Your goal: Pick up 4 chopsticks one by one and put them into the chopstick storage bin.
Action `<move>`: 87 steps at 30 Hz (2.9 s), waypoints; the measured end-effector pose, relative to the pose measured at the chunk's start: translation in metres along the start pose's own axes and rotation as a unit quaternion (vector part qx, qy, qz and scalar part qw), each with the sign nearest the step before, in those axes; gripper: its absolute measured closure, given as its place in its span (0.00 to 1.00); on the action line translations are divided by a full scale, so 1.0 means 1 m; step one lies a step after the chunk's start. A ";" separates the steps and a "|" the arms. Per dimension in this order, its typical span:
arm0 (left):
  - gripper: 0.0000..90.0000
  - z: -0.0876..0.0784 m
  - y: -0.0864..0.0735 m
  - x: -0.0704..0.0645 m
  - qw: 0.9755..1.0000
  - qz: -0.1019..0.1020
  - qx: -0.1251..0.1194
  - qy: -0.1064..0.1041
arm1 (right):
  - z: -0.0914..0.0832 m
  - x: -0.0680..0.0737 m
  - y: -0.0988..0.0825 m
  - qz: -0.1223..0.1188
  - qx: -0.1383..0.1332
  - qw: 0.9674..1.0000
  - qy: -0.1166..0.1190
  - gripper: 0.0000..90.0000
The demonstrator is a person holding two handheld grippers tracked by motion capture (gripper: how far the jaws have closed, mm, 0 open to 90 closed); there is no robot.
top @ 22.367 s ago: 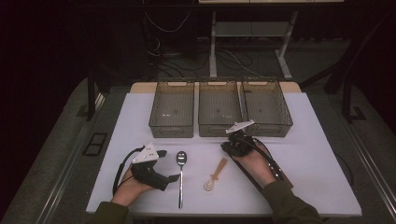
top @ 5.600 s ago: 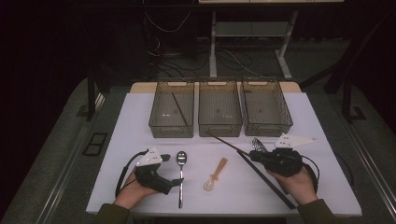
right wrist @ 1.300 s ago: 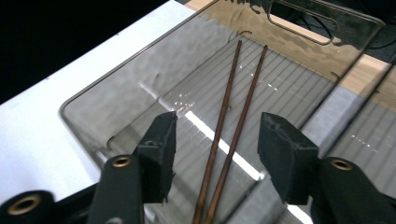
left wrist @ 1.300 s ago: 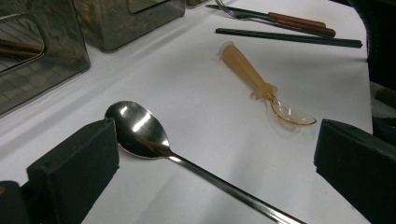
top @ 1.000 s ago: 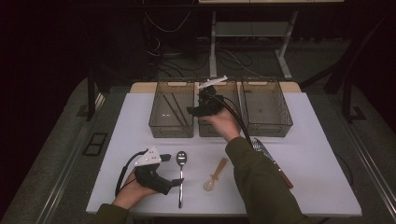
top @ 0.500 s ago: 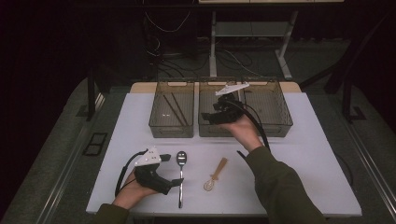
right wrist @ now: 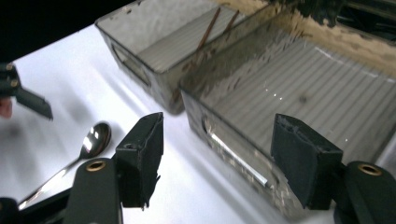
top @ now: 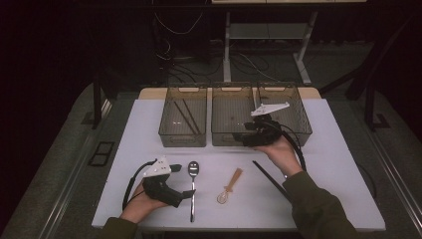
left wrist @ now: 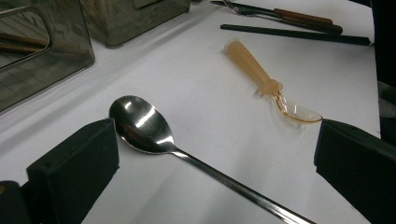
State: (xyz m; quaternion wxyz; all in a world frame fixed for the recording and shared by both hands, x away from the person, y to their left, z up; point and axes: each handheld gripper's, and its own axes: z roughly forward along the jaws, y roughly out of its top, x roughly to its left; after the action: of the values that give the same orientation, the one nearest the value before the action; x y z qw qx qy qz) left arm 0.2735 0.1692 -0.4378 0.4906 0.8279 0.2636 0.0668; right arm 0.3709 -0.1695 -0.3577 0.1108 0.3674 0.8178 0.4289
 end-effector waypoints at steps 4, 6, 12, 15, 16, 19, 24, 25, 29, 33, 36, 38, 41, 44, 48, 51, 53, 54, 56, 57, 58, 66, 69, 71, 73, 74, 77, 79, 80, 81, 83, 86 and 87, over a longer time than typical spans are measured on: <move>0.00 0.000 0.000 0.000 1.000 0.000 0.002 0.000 | -0.010 -0.004 -0.015 0.007 0.004 1.000 0.003 0.39; 0.00 0.000 0.000 0.001 1.000 0.000 0.004 0.001 | -0.015 -0.007 -0.024 0.011 0.005 1.000 0.005 0.39; 0.00 0.000 -0.001 0.001 1.000 -0.002 0.004 0.002 | -0.030 -0.014 -0.047 0.024 0.006 1.000 0.007 0.42; 0.00 0.000 -0.001 0.001 1.000 0.000 0.006 0.003 | -0.038 -0.016 -0.057 0.023 0.009 1.000 0.005 0.46; 0.00 0.000 -0.001 0.001 1.000 0.000 0.006 0.003 | -0.040 -0.016 -0.061 0.024 0.010 1.000 0.005 0.48; 0.00 0.000 -0.001 0.001 1.000 -0.002 0.004 0.003 | -0.047 -0.016 -0.074 0.023 0.012 1.000 0.004 0.50; 0.00 0.000 -0.001 0.001 1.000 -0.005 0.006 0.004 | -0.058 -0.012 -0.092 0.008 0.025 1.000 0.008 0.54; 0.00 0.000 -0.001 0.001 1.000 -0.004 0.007 0.005 | -0.060 -0.011 -0.095 0.004 0.027 1.000 0.008 0.55; 0.00 0.000 -0.001 0.001 1.000 -0.003 0.008 0.005 | -0.068 -0.008 -0.105 -0.002 0.036 0.999 0.011 0.59; 0.00 0.000 -0.001 0.001 1.000 -0.001 0.008 0.005 | -0.076 -0.005 -0.116 -0.001 0.044 0.999 0.010 0.64; 0.00 0.000 -0.002 0.000 1.000 0.001 0.009 0.005 | -0.081 -0.002 -0.124 -0.008 0.051 0.999 0.007 0.69; 0.00 0.001 -0.002 0.000 1.000 0.003 0.011 0.006 | -0.085 -0.001 -0.129 -0.009 0.056 0.998 0.005 0.71; 0.00 0.001 -0.002 0.000 1.000 0.001 0.013 0.011 | -0.090 0.001 -0.136 -0.008 0.062 0.998 0.002 0.76; 0.00 0.001 -0.002 0.000 1.000 0.003 0.014 0.012 | -0.094 0.002 -0.143 -0.009 0.069 0.998 -0.003 0.81; 0.00 0.002 -0.002 -0.001 1.000 0.006 0.016 0.014 | -0.095 0.003 -0.153 -0.014 0.088 0.996 -0.009 0.84; 0.00 0.002 -0.002 -0.001 1.000 0.005 0.019 0.014 | -0.094 0.003 -0.158 -0.018 0.101 0.995 -0.019 0.86; 0.00 0.001 -0.002 -0.001 1.000 0.006 0.020 0.016 | -0.094 0.002 -0.160 -0.017 0.108 0.994 -0.020 0.87; 0.00 0.001 -0.002 -0.001 1.000 0.003 0.017 0.016 | -0.093 0.001 -0.161 -0.018 0.111 0.993 -0.021 0.88; 0.00 0.000 -0.002 0.000 1.000 0.002 0.015 0.017 | -0.092 0.000 -0.161 -0.017 0.113 0.993 -0.019 0.89; 0.00 0.000 -0.002 0.000 1.000 0.001 0.015 0.018 | -0.092 0.001 -0.161 -0.016 0.115 0.993 -0.019 0.89; 0.00 0.000 -0.002 0.000 1.000 0.001 0.015 0.019 | -0.091 0.001 -0.161 -0.016 0.117 0.993 -0.019 0.89; 0.00 0.001 -0.002 0.000 1.000 0.005 0.017 0.017 | -0.087 0.001 -0.164 -0.024 0.133 0.991 -0.022 0.90; 0.00 0.000 -0.002 0.000 1.000 0.005 0.017 0.017 | -0.086 0.001 -0.164 -0.025 0.136 0.990 -0.024 0.90; 0.00 0.001 -0.002 0.000 1.000 0.006 0.017 0.018 | -0.086 0.001 -0.165 -0.026 0.138 0.990 -0.027 0.90; 0.00 0.001 -0.002 0.000 1.000 0.006 0.017 0.018 | -0.085 0.001 -0.165 -0.026 0.141 0.989 -0.028 0.90; 0.00 0.001 -0.002 0.000 1.000 0.006 0.017 0.018 | -0.084 0.001 -0.165 -0.026 0.142 0.989 -0.028 0.90; 0.00 0.000 -0.002 0.000 1.000 0.007 0.018 0.018 | -0.083 0.000 -0.166 -0.028 0.145 0.988 -0.031 0.90; 0.00 0.001 -0.002 0.000 1.000 0.007 0.018 0.018 | -0.083 -0.001 -0.167 -0.027 0.147 0.988 -0.031 0.90; 0.00 0.001 -0.002 0.000 1.000 0.008 0.019 0.018 | -0.083 -0.001 -0.167 -0.025 0.147 0.988 -0.030 0.90; 0.00 0.001 -0.002 0.000 1.000 0.007 0.018 0.018 | -0.083 0.000 -0.167 -0.027 0.147 0.988 -0.031 0.90; 0.00 0.001 -0.002 -0.001 1.000 0.005 0.019 0.018 | -0.082 0.000 -0.168 -0.029 0.147 0.988 -0.035 0.90; 0.00 0.002 -0.002 -0.001 1.000 0.005 0.017 0.019 | -0.081 0.004 -0.168 -0.036 0.147 0.987 -0.049 0.91; 0.00 0.002 -0.002 -0.001 1.000 0.005 0.018 0.019 | -0.081 0.006 -0.168 -0.038 0.147 0.987 -0.053 0.91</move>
State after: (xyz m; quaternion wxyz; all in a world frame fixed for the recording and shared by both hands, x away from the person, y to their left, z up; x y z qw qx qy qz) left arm 0.2728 0.1679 -0.4400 0.4699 0.8367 0.2696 0.0800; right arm 0.2410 -0.2762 -0.4391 0.1150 0.3711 0.8781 0.2793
